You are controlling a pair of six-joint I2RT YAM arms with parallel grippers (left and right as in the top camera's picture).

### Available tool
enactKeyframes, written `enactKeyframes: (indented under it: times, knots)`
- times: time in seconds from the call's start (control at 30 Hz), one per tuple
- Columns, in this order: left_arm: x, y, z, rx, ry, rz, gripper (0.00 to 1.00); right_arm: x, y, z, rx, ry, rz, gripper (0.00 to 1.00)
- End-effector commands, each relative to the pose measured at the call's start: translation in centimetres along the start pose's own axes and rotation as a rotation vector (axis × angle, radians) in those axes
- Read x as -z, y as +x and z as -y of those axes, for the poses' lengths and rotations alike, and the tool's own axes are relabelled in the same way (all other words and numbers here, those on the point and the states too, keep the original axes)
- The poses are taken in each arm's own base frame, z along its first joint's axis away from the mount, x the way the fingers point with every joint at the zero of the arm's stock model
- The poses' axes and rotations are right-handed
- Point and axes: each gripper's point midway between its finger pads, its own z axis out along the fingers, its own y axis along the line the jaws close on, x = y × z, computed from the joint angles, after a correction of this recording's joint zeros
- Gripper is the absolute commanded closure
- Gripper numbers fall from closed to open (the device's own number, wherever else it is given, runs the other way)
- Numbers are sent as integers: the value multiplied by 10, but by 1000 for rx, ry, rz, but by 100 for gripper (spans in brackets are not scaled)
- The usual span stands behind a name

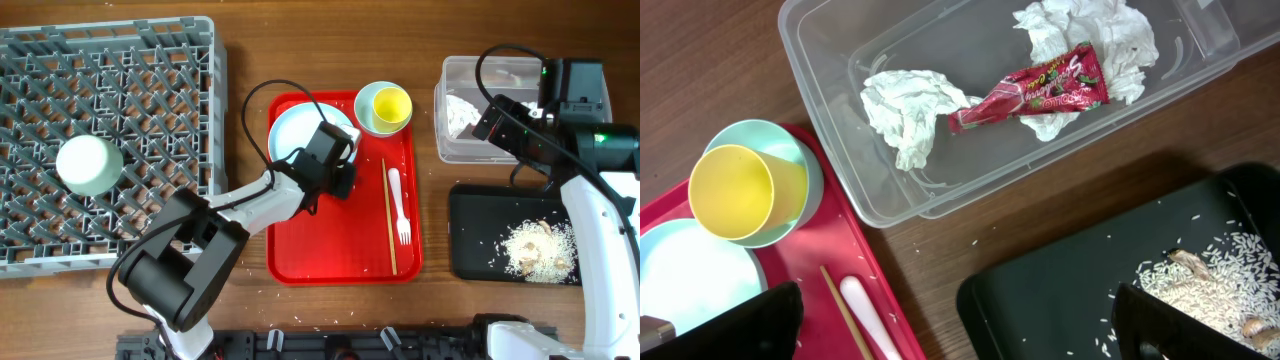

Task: Sort waste into correct bins and load items into the dishwasher rack
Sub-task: 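Move the left gripper to the white plate and grasp its edge, then lift the white plate with the left gripper toward the rack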

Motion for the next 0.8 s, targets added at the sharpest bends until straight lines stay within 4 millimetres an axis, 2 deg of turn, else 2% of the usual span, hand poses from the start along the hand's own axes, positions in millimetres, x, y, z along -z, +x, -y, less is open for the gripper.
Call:
enactKeyframes:
  times: [0.0,0.07,0.13,0.23,0.33,0.5,0.63,0.67,0.73,0.77]
  knots:
    - [-9,32,-8,24,-23,-94,96,7,-5,0,7,-8,25,0]
    - [-3,25,0,23,17,-75,96,7,-5,0,7,-8,25,0]
    - [10,10,6,41,34,-28,96,7,-5,0,7,-8,25,0]
    - [40,-19,14,61,58,68,96,7,-5,0,7,-8,25,0]
    - [78,-45,23,51,84,168,96,7,-5,0,7,-8,25,0]
    - [130,-71,31,43,111,289,96,7,-5,0,7,-8,25,0]
    - [187,-102,9,124,113,452,96,7,-5,0,7,-8,25,0]
    - [202,-108,1,137,113,491,96,7,-5,0,7,-8,25,0]
    - [245,-125,-28,171,130,608,96,7,-5,0,7,-8,25,0]
    - [258,-131,-38,179,146,647,96,7,-5,0,7,-8,25,0]
